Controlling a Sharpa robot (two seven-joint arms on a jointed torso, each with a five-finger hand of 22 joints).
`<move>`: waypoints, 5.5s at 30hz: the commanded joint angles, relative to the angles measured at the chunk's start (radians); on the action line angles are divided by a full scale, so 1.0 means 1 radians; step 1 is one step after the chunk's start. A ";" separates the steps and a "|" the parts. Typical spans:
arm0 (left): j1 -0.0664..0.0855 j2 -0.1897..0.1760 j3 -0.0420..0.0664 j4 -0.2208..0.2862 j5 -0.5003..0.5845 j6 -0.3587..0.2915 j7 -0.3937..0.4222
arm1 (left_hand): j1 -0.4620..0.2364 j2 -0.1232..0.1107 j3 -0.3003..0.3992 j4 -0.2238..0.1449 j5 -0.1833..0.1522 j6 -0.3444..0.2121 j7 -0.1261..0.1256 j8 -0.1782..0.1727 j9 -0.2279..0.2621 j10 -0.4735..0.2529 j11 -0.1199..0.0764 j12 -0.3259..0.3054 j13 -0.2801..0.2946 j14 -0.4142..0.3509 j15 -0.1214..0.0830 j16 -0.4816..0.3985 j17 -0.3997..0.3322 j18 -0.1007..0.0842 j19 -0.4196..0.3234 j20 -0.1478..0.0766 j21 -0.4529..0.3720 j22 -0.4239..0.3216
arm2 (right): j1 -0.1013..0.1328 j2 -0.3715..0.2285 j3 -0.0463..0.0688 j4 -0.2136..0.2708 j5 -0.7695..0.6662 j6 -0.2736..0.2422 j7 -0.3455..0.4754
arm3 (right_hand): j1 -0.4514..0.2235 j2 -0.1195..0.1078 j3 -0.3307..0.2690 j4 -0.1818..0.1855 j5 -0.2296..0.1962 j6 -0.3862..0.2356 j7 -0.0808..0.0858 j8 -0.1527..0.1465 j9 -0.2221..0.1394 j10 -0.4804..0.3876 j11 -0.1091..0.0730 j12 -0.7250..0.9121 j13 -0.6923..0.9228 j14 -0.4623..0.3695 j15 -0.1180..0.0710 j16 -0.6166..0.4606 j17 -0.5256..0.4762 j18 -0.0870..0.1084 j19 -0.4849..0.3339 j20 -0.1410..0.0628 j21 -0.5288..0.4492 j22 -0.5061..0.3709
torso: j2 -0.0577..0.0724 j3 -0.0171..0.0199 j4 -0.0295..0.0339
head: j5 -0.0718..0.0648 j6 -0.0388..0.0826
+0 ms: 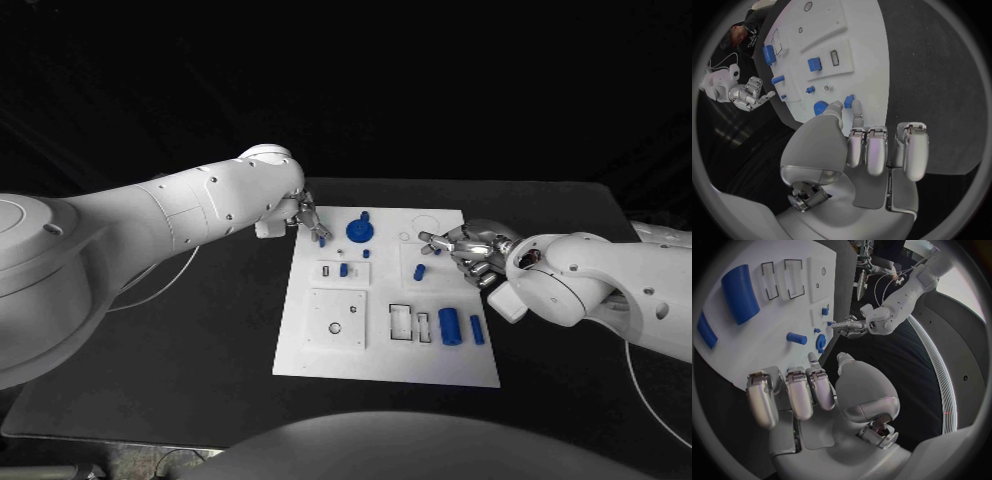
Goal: Assemble the parts on the task board
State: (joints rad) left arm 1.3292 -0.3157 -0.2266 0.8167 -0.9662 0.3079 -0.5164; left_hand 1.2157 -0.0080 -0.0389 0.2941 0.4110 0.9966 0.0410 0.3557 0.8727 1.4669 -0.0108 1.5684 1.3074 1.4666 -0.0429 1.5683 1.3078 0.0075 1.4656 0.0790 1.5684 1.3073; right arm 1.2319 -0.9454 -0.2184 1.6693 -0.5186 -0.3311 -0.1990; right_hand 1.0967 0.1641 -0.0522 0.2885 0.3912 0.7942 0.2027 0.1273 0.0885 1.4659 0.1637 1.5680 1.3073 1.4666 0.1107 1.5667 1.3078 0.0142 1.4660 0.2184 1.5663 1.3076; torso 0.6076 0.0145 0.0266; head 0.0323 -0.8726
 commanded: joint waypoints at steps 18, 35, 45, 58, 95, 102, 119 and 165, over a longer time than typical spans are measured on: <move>-0.003 0.009 0.000 -0.005 0.000 0.016 0.008 | 0.031 0.018 0.023 -0.002 0.042 -0.008 -0.003 -0.006 -0.002 0.104 -0.004 0.002 0.263 0.104 0.007 0.003 0.263 -0.007 0.105 0.009 0.002 0.263 | 0.000 -0.001 0.000 0.003 -0.001 0.011 -0.004 | 0.010 -0.003 -0.005 -0.001 0.010 -0.008 0.035 0.005 0.001 0.105 0.006 0.003 0.263 0.104 0.005 0.004 0.263 -0.014 0.105 0.005 0.004 0.263 | 0.000 0.0001 0.0010 | -0.005 0.000; -0.004 0.012 0.000 -0.003 0.011 0.017 -0.005 | 0.134 0.026 0.091 -0.008 0.060 -0.013 -0.009 -0.002 0.000 0.104 -0.010 0.002 0.263 0.104 0.004 0.003 0.263 -0.007 0.105 0.008 0.002 0.263 | 0.000 -0.002 0.000 0.003 -0.001 0.014 -0.007 | 0.011 -0.003 -0.005 -0.001 0.011 -0.008 0.035 0.005 0.001 0.105 0.006 0.003 0.263 0.104 0.005 0.004 0.263 -0.014 0.105 0.005 0.004 0.263 | 0.000 -0.0001 0.0013 | -0.011 0.000; -0.004 -0.007 0.001 0.019 0.015 -0.010 0.000 | 0.206 -0.002 0.164 -0.006 0.076 -0.016 -0.006 0.003 0.005 0.104 -0.008 0.002 0.263 0.104 0.005 0.003 0.263 -0.007 0.105 0.007 0.002 0.263 | 0.000 -0.003 0.000 0.002 -0.002 0.013 -0.008 | 0.012 -0.002 -0.005 -0.001 0.013 -0.008 0.035 0.006 0.001 0.105 0.006 0.003 0.263 0.104 0.005 0.004 0.263 -0.014 0.105 0.005 0.004 0.263 | -0.001 0.0001 0.0028 | -0.014 0.000; 0.039 -0.086 0.004 0.143 0.021 -0.055 -0.019 | 0.212 -0.021 0.177 -0.005 0.076 -0.011 -0.007 0.008 0.007 0.104 -0.009 0.002 0.263 0.104 0.004 0.003 0.263 -0.007 0.105 0.007 0.002 0.263 | 0.000 -0.003 0.000 -0.004 -0.002 0.012 -0.007 | 0.012 -0.002 -0.005 -0.001 0.013 -0.008 0.035 0.006 0.001 0.105 0.006 0.003 0.263 0.104 0.005 0.004 0.263 -0.014 0.105 0.005 0.004 0.263 | -0.001 0.0012 0.0031 | -0.009 0.000; 0.060 -0.222 -0.011 0.436 0.138 -0.034 -0.206 | 0.235 -0.041 0.216 -0.006 0.081 -0.002 -0.009 0.013 0.008 0.104 -0.011 0.002 0.263 0.104 0.001 0.003 0.263 -0.007 0.105 0.005 0.002 0.263 | 0.000 0.000 0.000 -0.005 -0.002 0.010 -0.009 | 0.014 -0.002 -0.006 -0.002 0.015 -0.007 0.035 0.007 0.001 0.105 0.006 0.003 0.263 0.104 0.005 0.004 0.263 -0.014 0.105 0.005 0.004 0.263 | 0.001 -0.0006 0.0026 | 0.001 0.000; 0.058 -0.206 -0.011 0.425 0.139 -0.024 -0.202 | 0.236 -0.041 0.219 -0.006 0.082 -0.002 -0.008 0.013 0.008 0.104 -0.011 0.002 0.263 0.104 0.001 0.003 0.263 -0.007 0.105 0.005 0.002 0.263 | 0.000 -0.001 0.000 -0.004 -0.002 0.011 -0.009 | 0.014 -0.002 -0.006 -0.002 0.015 -0.007 0.035 0.007 0.001 0.105 0.006 0.003 0.263 0.104 0.005 0.004 0.263 -0.014 0.105 0.005 0.004 0.263 | 0.000 0.0002 0.0012 | 0.004 0.000; 0.039 -0.157 -0.011 0.372 0.139 -0.003 -0.195 | 0.239 -0.041 0.228 -0.006 0.083 -0.003 -0.007 0.012 0.008 0.104 -0.010 0.002 0.263 0.104 0.001 0.003 0.263 -0.007 0.105 0.004 0.002 0.263 | 0.000 0.001 0.000 -0.005 -0.002 0.013 -0.009 | 0.014 -0.002 -0.006 -0.002 0.015 -0.007 0.035 0.007 0.001 0.105 0.006 0.003 0.263 0.104 0.005 0.004 0.263 -0.014 0.105 0.005 0.004 0.263 | 0.000 0.0005 0.0017 | 0.008 0.000; 0.027 -0.151 -0.011 0.358 0.121 -0.008 -0.177 | 0.243 -0.040 0.248 -0.006 0.083 -0.006 -0.003 0.012 0.009 0.104 -0.006 0.002 0.263 0.104 0.001 0.003 0.263 -0.007 0.105 0.004 0.002 0.263 | 0.000 -0.002 0.000 -0.002 -0.002 0.015 -0.012 | 0.014 -0.002 -0.006 -0.002 0.015 -0.007 0.035 0.007 0.001 0.105 0.006 0.003 0.263 0.104 0.005 0.004 0.263 -0.014 0.105 0.005 0.004 0.263 | 0.000 -0.0001 0.0010 | 0.004 0.000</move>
State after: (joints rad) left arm 1.3562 -0.4695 -0.2377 1.1746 -0.8416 0.2903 -0.6967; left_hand 1.4488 -0.0459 0.1829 0.3085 0.4880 0.9860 0.0488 0.3639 0.8808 1.4668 -0.0177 1.5684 1.3073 1.4666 -0.0429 1.5682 1.3077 0.0074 1.4656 0.0790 1.5684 1.3073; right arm 1.2320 -0.9467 -0.2184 1.6657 -0.5169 -0.3290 -0.2112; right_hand 1.1007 0.1600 -0.0521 0.2884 0.4028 0.7942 0.2027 0.1272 0.0884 1.4659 0.1637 1.5680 1.3074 1.4666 0.1107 1.5667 1.3075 0.0142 1.4661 0.2184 1.5663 1.3077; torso 0.6078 0.0141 0.0280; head 0.0359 -0.8726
